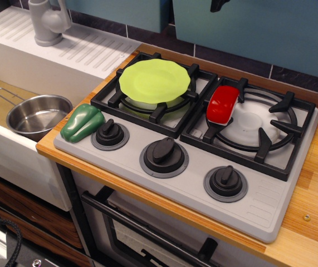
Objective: End effector reaching salmon
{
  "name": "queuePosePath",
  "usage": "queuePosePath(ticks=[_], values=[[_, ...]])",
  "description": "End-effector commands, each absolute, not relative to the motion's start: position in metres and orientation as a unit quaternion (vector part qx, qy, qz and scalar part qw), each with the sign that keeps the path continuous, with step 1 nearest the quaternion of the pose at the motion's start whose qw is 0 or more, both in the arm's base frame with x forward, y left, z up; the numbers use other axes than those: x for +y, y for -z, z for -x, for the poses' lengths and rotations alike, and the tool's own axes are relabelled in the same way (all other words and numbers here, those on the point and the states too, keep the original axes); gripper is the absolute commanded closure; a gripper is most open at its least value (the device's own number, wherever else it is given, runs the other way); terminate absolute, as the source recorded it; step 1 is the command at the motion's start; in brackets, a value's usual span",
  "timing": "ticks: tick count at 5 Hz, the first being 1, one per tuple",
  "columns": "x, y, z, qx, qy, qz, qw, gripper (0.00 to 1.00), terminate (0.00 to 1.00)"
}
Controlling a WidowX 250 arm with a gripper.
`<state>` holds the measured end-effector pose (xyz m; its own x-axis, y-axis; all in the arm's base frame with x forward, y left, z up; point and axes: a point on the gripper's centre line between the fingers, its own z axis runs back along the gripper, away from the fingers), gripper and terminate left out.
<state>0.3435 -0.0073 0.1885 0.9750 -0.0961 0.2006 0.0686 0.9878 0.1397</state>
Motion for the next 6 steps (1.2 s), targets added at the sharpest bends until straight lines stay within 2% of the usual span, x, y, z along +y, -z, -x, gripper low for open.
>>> queuePosePath(ticks=[1, 4, 5, 6], values=[[-0.007, -0.189, -0.343, -0.104, 0.042, -0.066, 0.992, 0.0, 0.0], [-0.056, -0.213, -0.342, -0.086, -0.014, -0.09, 0.992, 0.0, 0.0], [-0.073, -0.22, -0.349, -0.077, -0.03, -0.097, 0.992, 0.0, 0.0], [-0.083, -0.204, -0.357, -0.098, -0.03, -0.101, 0.99, 0.0, 0.0]])
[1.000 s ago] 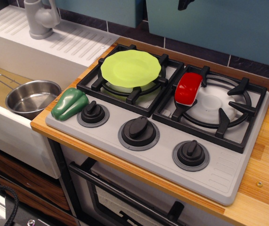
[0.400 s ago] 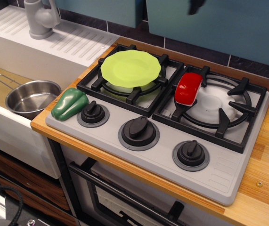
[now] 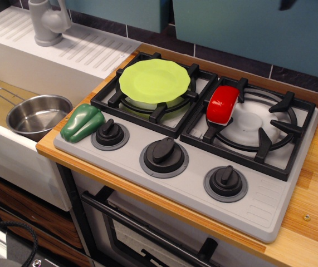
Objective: End effector reaching salmon
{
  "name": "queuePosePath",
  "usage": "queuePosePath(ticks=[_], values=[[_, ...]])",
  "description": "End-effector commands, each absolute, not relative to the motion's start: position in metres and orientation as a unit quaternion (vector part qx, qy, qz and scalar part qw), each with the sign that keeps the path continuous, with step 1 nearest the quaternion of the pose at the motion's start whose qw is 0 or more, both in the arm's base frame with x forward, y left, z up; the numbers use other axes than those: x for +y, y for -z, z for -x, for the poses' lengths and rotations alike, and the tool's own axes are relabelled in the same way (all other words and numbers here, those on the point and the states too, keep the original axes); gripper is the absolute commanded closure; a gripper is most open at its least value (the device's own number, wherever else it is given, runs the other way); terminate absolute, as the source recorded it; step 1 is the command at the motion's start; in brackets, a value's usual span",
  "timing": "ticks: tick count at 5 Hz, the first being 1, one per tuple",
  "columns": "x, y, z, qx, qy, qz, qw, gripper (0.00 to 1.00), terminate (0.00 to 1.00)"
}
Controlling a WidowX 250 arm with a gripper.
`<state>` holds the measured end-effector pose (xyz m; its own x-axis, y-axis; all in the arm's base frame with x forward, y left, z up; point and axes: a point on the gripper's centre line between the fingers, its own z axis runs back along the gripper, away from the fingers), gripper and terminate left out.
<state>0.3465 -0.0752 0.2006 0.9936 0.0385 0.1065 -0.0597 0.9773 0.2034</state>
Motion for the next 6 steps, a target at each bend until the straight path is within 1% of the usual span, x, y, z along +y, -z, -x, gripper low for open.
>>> queuePosePath(ticks=[1, 2, 4, 6], values=[[-0.081, -0.181, -0.368, -0.129, -0.015, -0.088, 0.988, 0.0, 0.0], [-0.074, -0.167, -0.374, -0.148, 0.007, -0.081, 0.986, 0.0, 0.0], [-0.067, -0.154, -0.372, -0.159, 0.023, -0.076, 0.984, 0.0, 0.0], [-0.065, -0.124, -0.375, -0.187, 0.027, -0.072, 0.979, 0.0, 0.0]])
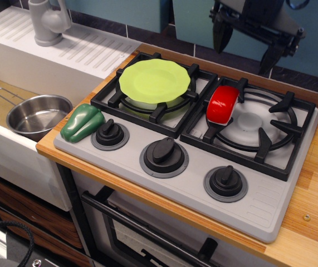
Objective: End effector reaching salmon
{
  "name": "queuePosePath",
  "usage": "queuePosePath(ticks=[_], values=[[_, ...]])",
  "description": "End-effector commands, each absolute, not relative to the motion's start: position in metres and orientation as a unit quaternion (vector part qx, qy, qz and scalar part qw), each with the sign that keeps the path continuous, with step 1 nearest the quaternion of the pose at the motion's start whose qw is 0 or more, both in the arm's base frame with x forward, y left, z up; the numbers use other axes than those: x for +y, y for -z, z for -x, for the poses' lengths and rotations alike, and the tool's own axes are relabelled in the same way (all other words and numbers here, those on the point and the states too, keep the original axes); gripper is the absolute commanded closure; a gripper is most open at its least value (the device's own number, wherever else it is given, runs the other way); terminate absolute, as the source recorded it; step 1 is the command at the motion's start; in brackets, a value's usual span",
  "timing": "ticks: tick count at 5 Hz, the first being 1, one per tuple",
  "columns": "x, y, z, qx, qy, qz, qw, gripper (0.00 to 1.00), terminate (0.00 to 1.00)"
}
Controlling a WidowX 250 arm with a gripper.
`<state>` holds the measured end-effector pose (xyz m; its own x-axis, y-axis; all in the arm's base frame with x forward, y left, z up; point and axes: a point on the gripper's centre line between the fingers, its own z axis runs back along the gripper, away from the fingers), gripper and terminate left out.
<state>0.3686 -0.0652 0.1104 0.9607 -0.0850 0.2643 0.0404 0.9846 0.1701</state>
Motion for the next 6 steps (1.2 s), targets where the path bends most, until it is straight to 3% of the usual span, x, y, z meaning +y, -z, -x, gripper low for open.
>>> queuePosePath(ticks=[1, 3, 5, 6], values=[[-0.067, -0.123, -0.373, -0.186, 0.023, -0.073, 0.98, 0.0, 0.0], [-0.073, -0.114, -0.371, -0.194, 0.018, -0.087, 0.977, 0.0, 0.0], [-0.072, -0.07, -0.369, -0.229, 0.023, -0.08, 0.97, 0.0, 0.0], [-0.074, -0.054, -0.367, -0.244, 0.02, -0.077, 0.966, 0.0, 1.0]])
